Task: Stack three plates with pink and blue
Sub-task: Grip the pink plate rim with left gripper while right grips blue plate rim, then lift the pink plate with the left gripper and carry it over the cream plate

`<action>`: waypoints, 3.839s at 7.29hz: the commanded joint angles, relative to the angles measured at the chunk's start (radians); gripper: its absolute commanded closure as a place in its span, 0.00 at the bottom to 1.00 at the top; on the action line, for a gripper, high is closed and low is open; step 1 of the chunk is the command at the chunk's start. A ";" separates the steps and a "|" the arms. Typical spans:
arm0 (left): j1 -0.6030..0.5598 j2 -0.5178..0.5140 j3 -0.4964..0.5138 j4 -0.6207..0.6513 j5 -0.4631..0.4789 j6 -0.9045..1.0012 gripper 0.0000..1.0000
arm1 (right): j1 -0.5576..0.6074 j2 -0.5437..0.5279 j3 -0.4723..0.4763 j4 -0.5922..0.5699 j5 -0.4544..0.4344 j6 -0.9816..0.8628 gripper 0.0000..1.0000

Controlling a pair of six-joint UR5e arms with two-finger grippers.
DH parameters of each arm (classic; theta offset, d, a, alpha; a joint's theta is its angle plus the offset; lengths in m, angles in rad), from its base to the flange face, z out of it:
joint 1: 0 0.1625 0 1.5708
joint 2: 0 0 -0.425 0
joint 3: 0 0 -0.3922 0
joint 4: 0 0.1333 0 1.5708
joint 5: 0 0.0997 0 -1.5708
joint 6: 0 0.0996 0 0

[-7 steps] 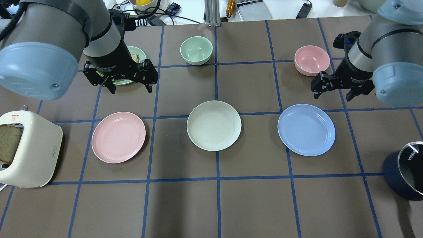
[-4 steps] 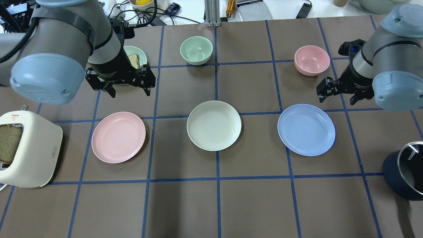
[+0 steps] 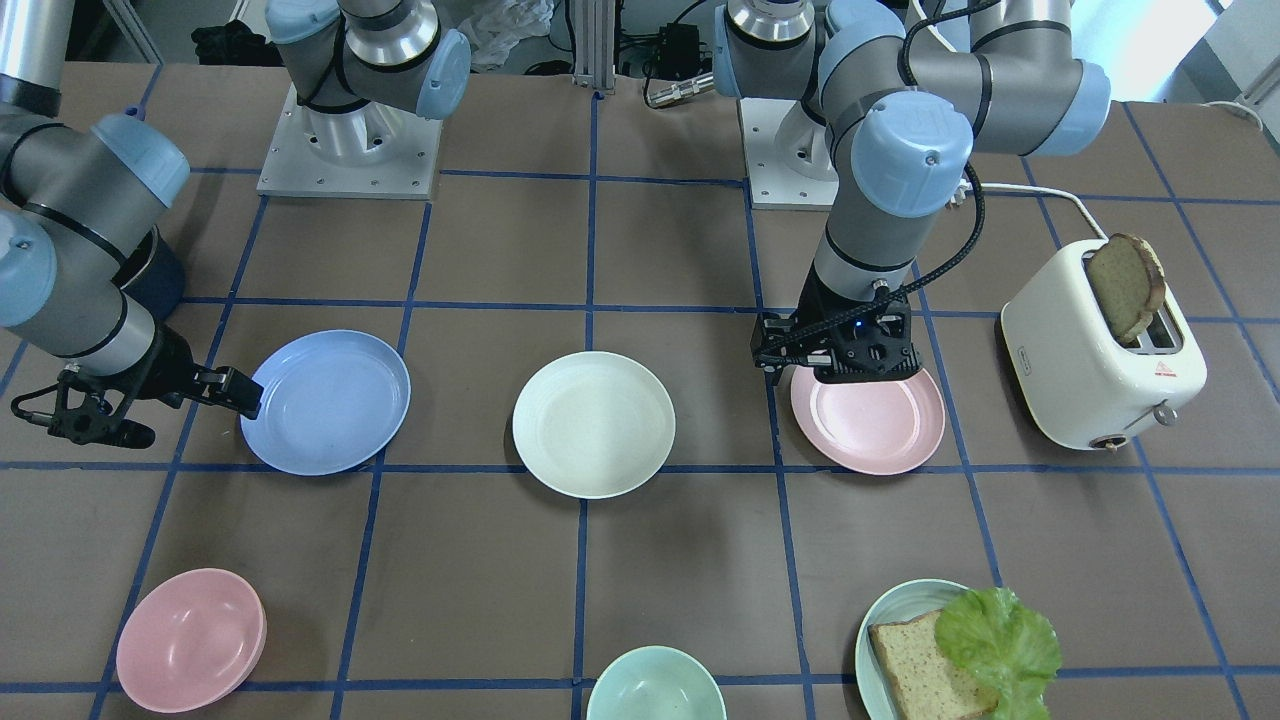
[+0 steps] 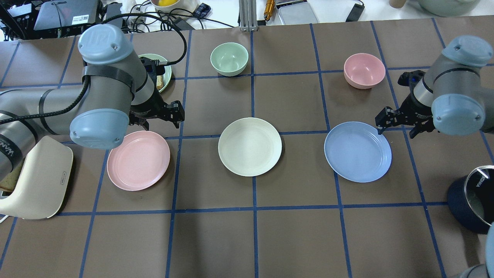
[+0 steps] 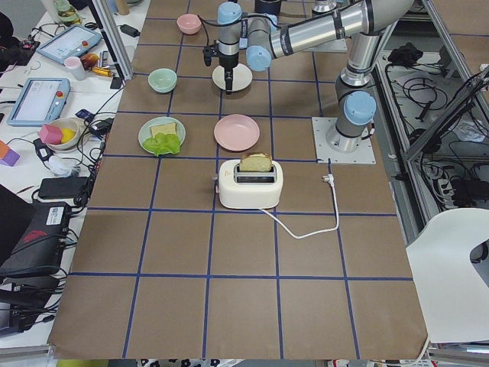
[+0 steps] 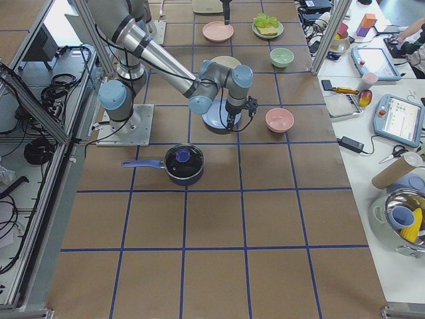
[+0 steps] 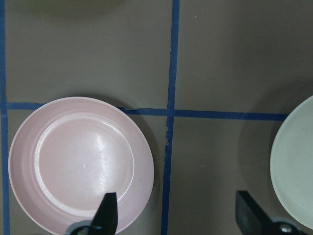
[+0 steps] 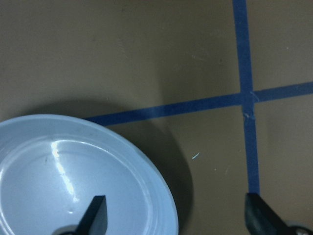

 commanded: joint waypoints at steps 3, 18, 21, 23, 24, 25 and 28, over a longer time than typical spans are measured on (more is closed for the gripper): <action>0.033 -0.098 -0.016 0.089 -0.001 -0.002 0.37 | -0.009 0.025 0.098 -0.150 0.012 -0.013 0.28; 0.033 -0.209 -0.062 0.099 0.039 -0.016 0.55 | -0.011 -0.034 0.083 -0.075 0.036 -0.098 1.00; 0.037 -0.219 -0.061 0.099 0.040 -0.011 0.85 | -0.009 -0.047 0.051 -0.040 0.030 -0.195 1.00; 0.037 -0.222 -0.061 0.098 0.042 -0.008 1.00 | -0.009 -0.038 -0.007 0.058 0.039 -0.204 1.00; 0.037 -0.224 -0.051 0.098 0.042 -0.010 1.00 | -0.009 -0.039 -0.009 0.060 0.039 -0.206 1.00; 0.034 -0.230 -0.044 0.096 0.066 -0.013 1.00 | -0.009 -0.045 -0.010 0.066 0.041 -0.206 1.00; -0.022 -0.230 0.043 -0.005 0.167 -0.033 1.00 | -0.011 -0.045 -0.032 0.071 0.041 -0.227 1.00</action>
